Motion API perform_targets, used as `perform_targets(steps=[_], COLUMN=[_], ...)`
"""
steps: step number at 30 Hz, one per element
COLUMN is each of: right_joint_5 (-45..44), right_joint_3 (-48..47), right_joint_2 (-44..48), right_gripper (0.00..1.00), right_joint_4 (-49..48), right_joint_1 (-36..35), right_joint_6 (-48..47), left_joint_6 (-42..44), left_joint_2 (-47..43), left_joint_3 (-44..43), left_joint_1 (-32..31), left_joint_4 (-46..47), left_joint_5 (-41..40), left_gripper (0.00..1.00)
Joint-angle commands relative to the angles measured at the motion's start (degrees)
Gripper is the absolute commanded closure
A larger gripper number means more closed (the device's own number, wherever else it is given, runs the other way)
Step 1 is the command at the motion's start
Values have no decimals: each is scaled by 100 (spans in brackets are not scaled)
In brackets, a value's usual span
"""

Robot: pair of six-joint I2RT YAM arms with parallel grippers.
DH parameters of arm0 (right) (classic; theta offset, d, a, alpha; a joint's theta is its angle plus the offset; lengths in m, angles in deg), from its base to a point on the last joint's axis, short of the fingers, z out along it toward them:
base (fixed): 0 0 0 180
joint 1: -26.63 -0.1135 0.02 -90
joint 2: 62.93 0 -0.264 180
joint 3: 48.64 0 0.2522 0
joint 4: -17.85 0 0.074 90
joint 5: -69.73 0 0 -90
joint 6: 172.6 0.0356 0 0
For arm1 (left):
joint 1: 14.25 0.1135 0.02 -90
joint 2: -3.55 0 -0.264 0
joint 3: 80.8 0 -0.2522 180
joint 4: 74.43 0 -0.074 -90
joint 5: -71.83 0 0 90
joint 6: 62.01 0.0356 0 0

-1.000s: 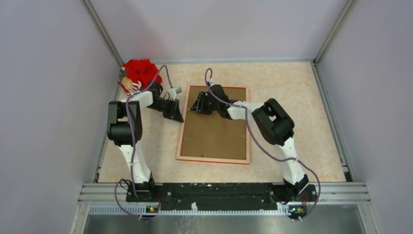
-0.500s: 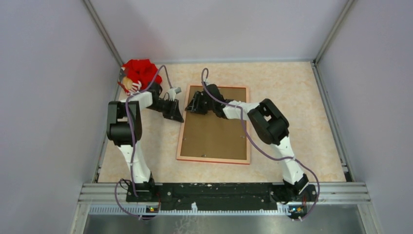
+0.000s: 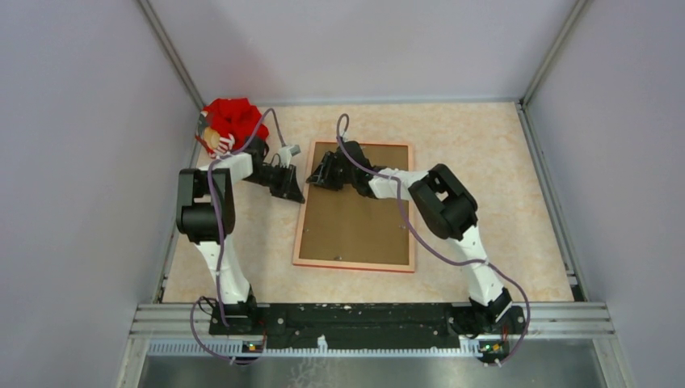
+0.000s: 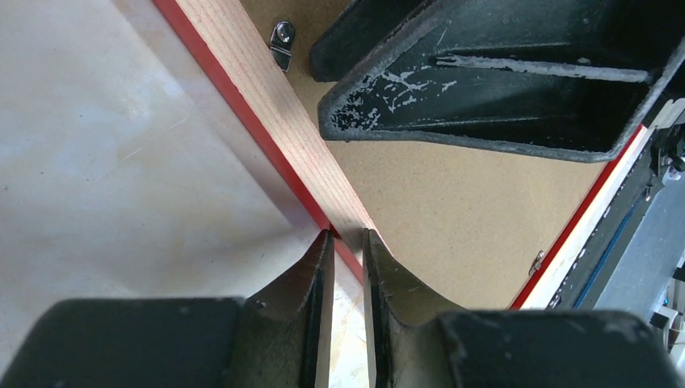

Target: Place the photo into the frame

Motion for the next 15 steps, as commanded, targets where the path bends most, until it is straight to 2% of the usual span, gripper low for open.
perform_targets(steps=[1,15], right_joint_5=[-199,-437], right_joint_3=[30,195], right_joint_2=[-170,-265], right_gripper=[63,65], right_joint_4=[-300,-607], right_joint_1=[-94,-115], right_joint_6=[439,1038], left_joint_6=[198,244], left_joint_2=[-106,-135], left_joint_3=[171,180], left_joint_1=[-55,-45], left_joint_4=[23,7], left_joint_5=[-69,-100], left_gripper=[77,77])
